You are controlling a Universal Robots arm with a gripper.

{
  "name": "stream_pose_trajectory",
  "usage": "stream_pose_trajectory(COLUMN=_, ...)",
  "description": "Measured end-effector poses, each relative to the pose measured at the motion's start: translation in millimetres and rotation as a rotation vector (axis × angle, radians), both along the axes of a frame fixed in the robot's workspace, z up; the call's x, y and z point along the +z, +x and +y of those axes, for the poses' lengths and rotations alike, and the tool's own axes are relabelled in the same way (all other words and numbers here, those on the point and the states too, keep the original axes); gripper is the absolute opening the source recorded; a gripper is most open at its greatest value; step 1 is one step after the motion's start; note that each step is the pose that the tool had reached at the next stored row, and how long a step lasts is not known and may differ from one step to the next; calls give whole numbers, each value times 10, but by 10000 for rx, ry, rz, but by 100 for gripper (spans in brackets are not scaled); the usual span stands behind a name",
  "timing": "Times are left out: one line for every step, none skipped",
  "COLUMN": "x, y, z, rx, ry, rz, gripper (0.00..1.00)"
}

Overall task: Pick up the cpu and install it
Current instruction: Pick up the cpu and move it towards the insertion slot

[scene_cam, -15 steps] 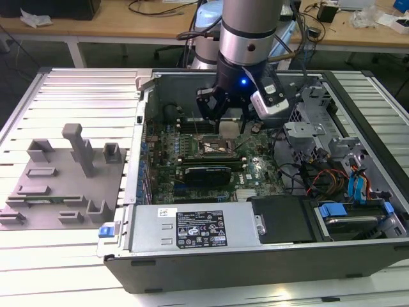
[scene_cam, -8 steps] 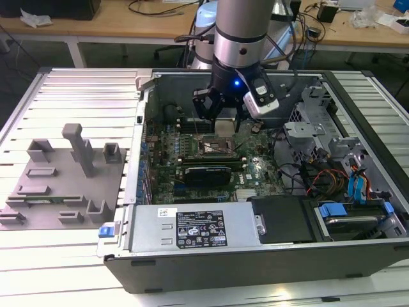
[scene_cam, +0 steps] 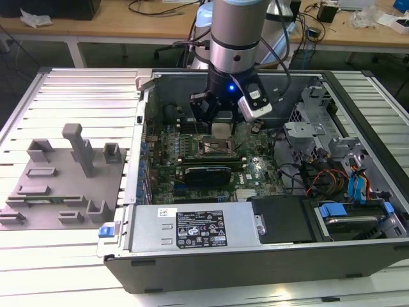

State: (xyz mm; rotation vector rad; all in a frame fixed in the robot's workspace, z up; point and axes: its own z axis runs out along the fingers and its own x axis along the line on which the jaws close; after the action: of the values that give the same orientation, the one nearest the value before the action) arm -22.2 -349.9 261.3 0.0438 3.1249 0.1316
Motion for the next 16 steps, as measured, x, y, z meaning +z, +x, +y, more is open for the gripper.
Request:
stream_pose_trajectory(x=-17, y=-3, z=3, rx=0, ry=0, rz=0, gripper=54)
stream_pose_trajectory(x=-42, y=-4, z=7, rx=0, ry=2, rz=-1, gripper=54)
stream_pose_trajectory(x=-58, y=-5, z=9, rx=1, ry=1, rz=-7, gripper=54)
stream_pose_trajectory(x=-72, y=-6, z=12, rx=0, ry=1, rz=-14, gripper=54)
stream_pose_trajectory(x=-84, y=-7, z=19, rx=-1, ry=1, rz=-14, gripper=54)
stream_pose_trajectory(x=-93, y=-6, z=27, rx=0, ry=1, rz=-15, gripper=54)
stream_pose_trajectory(x=-103, y=-7, z=36, rx=1, ry=0, rz=-15, gripper=54)
stream_pose_trajectory(x=-113, y=-8, z=45, rx=0, ry=-1, rz=-15, gripper=54)
stream_pose_trajectory(x=-126, y=-9, z=60, rx=1, ry=0, rz=-15, gripper=54)
stream_pose_trajectory(x=-140, y=-12, z=78, rx=0, ry=1, rz=-16, gripper=54)
stream_pose_trajectory(x=-144, y=-12, z=82, rx=0, ry=2, rz=-15, gripper=54)
stream_pose_trajectory(x=-150, y=-14, z=85, rx=0, ry=1, rz=-15, gripper=54)
stream_pose_trajectory(x=-154, y=-16, z=88, rx=1, ry=-1, rz=-14, gripper=54)
stream_pose_trajectory(x=-157, y=-16, z=90, rx=2, ry=-5, rz=-15, gripper=54)
stream_pose_trajectory(x=-157, y=-16, z=91, rx=3, ry=-12, rz=-14, gripper=54)
stream_pose_trajectory(x=-157, y=-17, z=92, rx=1, ry=-14, rz=-14, gripper=54)
